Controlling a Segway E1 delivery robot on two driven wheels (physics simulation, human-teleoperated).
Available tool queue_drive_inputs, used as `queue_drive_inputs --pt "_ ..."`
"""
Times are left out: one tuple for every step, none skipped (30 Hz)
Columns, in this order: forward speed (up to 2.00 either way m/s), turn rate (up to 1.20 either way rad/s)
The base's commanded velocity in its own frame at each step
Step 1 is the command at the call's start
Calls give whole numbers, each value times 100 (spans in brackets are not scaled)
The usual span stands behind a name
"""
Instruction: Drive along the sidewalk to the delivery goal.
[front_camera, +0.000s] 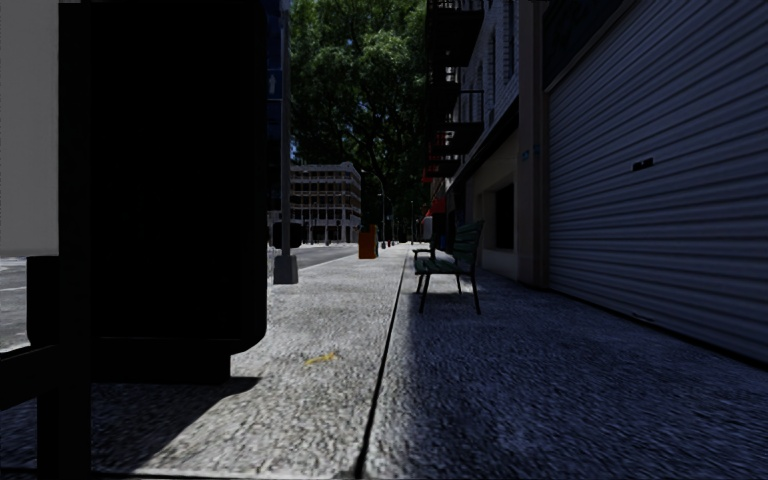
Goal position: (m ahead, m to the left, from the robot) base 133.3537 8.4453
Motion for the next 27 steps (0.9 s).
queue_drive_inputs --pt "200 0" --pt "200 0" --pt "200 0" --pt "200 0" --pt "200 0" --pt "200 0" --pt "200 9" --pt "200 20" --pt "200 20" --pt "200 25" --pt "200 26" --pt "200 26" --pt "200 26" --pt "200 26" --pt "200 26" --pt "200 26" --pt "200 26" --pt "200 26" --pt "200 26" --pt "200 26" --pt "200 26" --pt "200 26" --pt "200 26" --pt "200 26" --pt "200 26" --pt "200 26" --pt "200 30"
